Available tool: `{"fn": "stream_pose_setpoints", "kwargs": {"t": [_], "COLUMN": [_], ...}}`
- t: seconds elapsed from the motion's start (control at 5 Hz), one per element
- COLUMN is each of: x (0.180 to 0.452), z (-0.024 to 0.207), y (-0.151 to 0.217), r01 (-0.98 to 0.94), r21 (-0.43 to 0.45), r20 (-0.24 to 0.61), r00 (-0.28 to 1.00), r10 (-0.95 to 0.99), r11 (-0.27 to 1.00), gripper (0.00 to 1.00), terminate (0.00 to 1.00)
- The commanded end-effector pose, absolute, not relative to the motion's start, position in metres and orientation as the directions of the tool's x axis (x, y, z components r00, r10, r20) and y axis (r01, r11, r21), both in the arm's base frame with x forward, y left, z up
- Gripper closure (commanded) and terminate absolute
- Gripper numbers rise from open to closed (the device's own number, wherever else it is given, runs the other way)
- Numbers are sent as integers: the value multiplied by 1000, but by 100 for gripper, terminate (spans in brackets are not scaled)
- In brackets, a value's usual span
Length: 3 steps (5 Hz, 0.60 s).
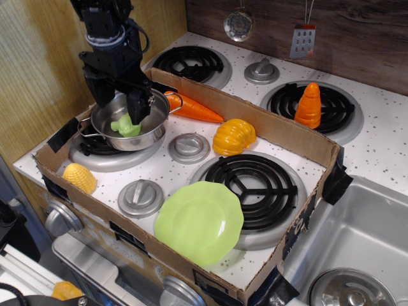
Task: Take broccoli out of pan
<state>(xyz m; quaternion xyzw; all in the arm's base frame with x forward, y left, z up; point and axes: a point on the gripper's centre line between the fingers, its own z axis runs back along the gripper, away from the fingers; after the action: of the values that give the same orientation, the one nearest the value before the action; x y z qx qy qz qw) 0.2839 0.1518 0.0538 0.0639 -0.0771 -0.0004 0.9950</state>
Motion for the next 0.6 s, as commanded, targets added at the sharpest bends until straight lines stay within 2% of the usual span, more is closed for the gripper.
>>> {"fn": "stream_pose_setpoints", "kwargs": {"t": [0.0, 0.4], "x": [300, 298], "z": [57, 50], "y": [165, 163], "r01": [-25, -52], "r21": [116, 101], "r20": [188, 187], "r00": [982, 982], "r10": [2, 33], "r11": [993, 993], "gripper": [0, 0], "terminate": [0, 0]}}
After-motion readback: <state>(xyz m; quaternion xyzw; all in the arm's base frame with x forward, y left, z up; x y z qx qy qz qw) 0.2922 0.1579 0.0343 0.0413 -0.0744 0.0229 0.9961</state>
